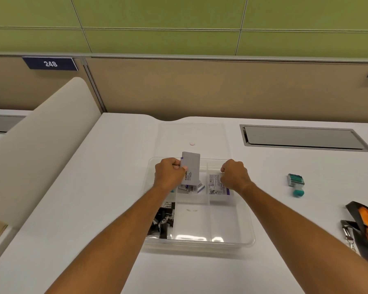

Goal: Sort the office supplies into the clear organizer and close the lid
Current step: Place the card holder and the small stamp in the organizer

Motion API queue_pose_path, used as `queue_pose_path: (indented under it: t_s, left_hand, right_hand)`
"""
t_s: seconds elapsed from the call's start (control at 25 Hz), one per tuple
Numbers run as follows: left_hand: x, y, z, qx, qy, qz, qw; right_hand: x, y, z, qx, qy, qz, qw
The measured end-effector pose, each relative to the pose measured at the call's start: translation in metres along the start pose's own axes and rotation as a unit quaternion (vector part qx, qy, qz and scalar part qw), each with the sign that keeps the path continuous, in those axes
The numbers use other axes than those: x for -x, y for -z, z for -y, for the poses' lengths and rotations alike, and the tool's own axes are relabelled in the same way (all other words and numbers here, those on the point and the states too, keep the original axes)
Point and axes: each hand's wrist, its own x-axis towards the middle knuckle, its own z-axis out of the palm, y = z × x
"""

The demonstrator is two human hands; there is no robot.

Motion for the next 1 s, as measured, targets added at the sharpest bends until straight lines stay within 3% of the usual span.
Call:
queue_pose_path:
  t_s: [0.12, 0.24, 0.32, 0.44, 0.56, 0.68, 0.84, 1.0]
  left_hand:
    - [0.001, -0.007, -0.006, 0.005, -0.007, 0.007, 1.0]
    - [0.004, -0.018, -0.014, 0.011, -0.008, 0.029, 0.999]
    - [0.007, -0.026, -0.017, 0.03, -0.001, 0.055, 0.998]
    - [0.009, -0.038, -0.022, 0.05, -0.002, 0.086, 0.995]
    - [0.01, -0.04, -0.022, -0.034, -0.106, 0.043, 0.993]
    - [0.01, -0.036, -0.015, -0.211, -0.225, 0.009, 0.951]
    - [0.008, -0.031, -0.002, -0.389, -0.306, -0.003, 0.869]
    - [0.007, -0.027, 0.007, -0.411, -0.319, 0.008, 0.854]
  right_hand:
    - [0.0, 0.005, 0.0, -0.129, 0.004, -0.026, 0.991]
    - [0.004, 0.016, 0.004, -0.384, 0.028, 0.036, 0.922]
    - [0.005, 0.021, 0.006, -0.442, 0.037, 0.073, 0.893]
    - [0.006, 0.026, 0.004, -0.468, 0.035, 0.049, 0.881]
    - [0.001, 0.031, -0.007, -0.445, 0.01, -0.008, 0.895]
    - [-0.006, 0.031, -0.018, -0.344, -0.021, -0.062, 0.937]
    - [-0.005, 0.017, -0.013, -0.214, 0.001, -0.042, 0.976]
    - [-0.004, 0.007, -0.007, -0.132, 0.009, -0.009, 0.991]
